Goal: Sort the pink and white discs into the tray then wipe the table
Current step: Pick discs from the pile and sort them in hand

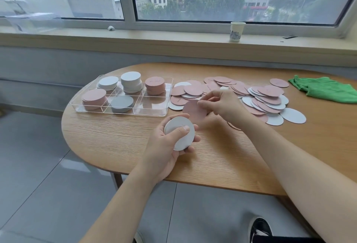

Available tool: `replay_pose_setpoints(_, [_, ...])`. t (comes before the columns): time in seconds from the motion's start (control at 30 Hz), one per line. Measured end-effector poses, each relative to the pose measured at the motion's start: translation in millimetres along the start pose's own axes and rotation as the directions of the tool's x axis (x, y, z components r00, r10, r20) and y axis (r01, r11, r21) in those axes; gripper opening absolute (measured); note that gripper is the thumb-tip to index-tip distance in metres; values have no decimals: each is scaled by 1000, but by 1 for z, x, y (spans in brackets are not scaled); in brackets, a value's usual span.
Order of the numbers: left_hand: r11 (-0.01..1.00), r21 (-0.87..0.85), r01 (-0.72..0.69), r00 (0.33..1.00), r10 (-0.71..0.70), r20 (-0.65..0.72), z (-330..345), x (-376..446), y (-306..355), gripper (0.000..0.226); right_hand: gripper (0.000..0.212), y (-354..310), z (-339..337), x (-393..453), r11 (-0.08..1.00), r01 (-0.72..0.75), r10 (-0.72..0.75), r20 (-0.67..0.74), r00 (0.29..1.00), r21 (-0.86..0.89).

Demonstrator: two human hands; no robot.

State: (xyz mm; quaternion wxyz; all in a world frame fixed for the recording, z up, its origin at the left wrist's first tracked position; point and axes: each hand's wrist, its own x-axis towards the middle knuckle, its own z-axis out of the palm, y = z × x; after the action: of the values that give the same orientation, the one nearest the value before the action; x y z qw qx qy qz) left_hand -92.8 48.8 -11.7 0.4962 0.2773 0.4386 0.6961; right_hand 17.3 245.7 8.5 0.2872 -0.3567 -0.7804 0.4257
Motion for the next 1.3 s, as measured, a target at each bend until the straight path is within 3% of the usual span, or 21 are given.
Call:
replay_pose_setpoints(0.07, [1000,1,1,1000,-1,-5,0,0,0,30,19,0,0,-6,999,8,-6,67,998,-33])
replay_pose_setpoints(0.23, [1000,2,7,1000,-7,-10,0,0,0,30,31,8,-3,2,972,7,-39,-130,991,-233])
replay_pose_setpoints(0.4, [1000,-3,12,1000,-12,-19,0,0,0,29,70,16,9,19,871,-74,44,-73,996,-486])
replay_pose_setpoints(0.47, [1000,-7,16,1000,-16,-15,0,1,-1,29,74,19,12,23,854,-98,75,-65,995,-511])
replay_pose_setpoints(0.67, [1000,-12,24,1000,-24,-18,-1,1,0,30,58,23,15,19,914,-6,-40,-105,994,-405])
replay_pose_setpoints(0.73, [999,-22,25,1000,-26,-16,-1,0,0,32,34,24,15,15,945,55,-111,-158,981,-322])
replay_pose_setpoints(0.83, [999,-46,22,1000,-23,-14,0,0,1,35,10,20,10,8,992,64,-85,-207,975,-105])
replay_pose_setpoints(0.97, [997,-73,19,1000,-20,-13,2,-1,3,45,8,9,-1,-8,972,97,-58,-179,982,216])
replay_pose_setpoints(1.13, [996,-94,15,1000,-17,-24,3,0,5,61,12,-7,-11,-40,881,127,-127,-30,991,456])
replay_pose_setpoints(1.23, [994,-106,-2,1000,0,-21,4,0,4,79,14,-13,-8,-55,872,110,-167,78,983,477])
replay_pose_setpoints(1.3, [995,-96,-11,1000,9,-25,4,-1,4,72,15,-15,-1,-63,899,102,-174,132,976,426])
